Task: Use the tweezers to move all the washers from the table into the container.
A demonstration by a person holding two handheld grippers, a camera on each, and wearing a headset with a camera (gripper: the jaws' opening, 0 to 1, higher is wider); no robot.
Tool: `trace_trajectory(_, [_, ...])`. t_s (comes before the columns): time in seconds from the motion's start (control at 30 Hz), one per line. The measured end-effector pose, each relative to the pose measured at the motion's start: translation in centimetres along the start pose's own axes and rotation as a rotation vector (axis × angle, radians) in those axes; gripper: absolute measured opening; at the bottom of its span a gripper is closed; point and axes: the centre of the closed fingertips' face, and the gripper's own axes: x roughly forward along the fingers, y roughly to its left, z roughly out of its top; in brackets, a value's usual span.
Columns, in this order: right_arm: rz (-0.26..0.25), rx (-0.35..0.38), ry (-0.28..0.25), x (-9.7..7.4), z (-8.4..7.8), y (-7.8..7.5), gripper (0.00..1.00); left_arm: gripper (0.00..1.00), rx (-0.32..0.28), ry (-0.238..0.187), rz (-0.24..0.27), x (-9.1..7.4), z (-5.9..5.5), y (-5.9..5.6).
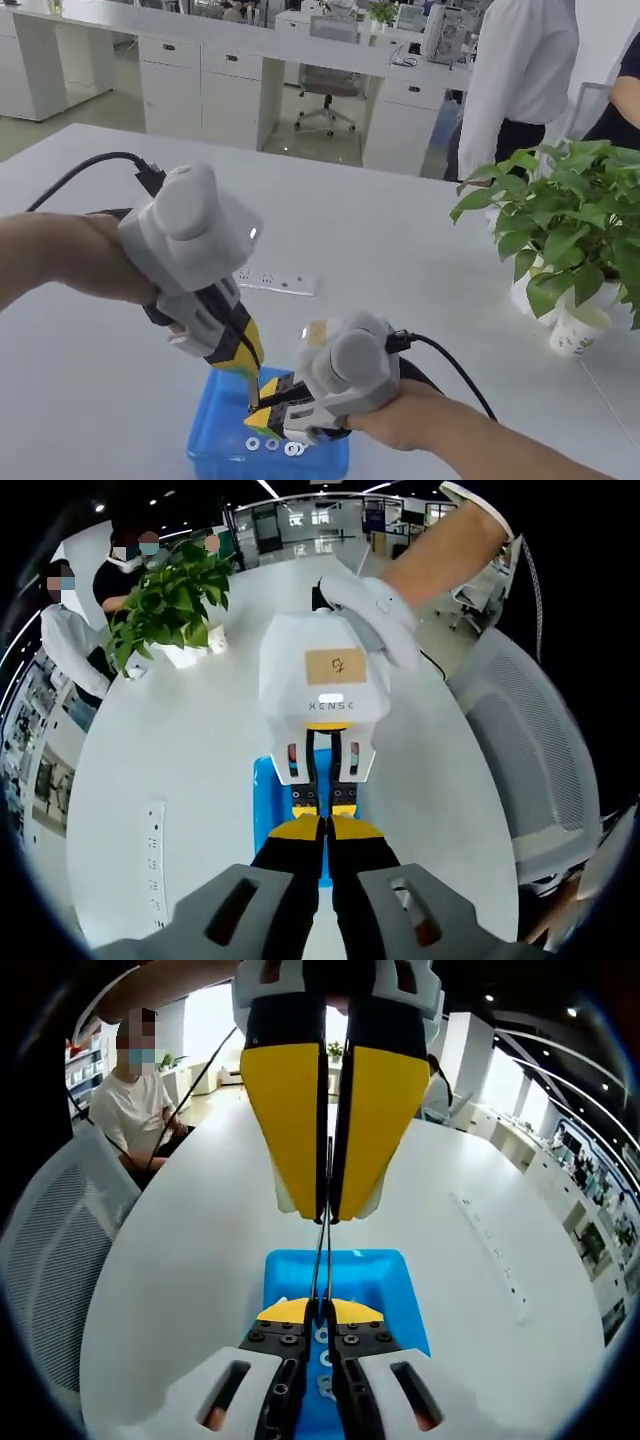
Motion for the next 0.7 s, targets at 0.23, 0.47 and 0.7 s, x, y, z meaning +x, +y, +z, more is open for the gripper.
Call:
trace_trajectory(0.23, [-0.015, -0.012, -0.004, -1.2, 1.1, 0.9, 0.06, 0.04, 0.008, -0.017, 0.007, -1.2, 0.8, -1.0])
trace_trajectory(0.47, [-0.002, -0.037, 0.020, -2.0, 1.1, 2.4, 0.06, 0.04, 0.011, -0.021, -0.001, -1.5, 0.8, -2.6])
trace_trajectory(0.7, [0.018, -0.048, 0.060, -2.4, 0.0, 4.3, 0.06, 0.04, -0.009, -0.037, -0.014, -0.6, 0.5, -4.2])
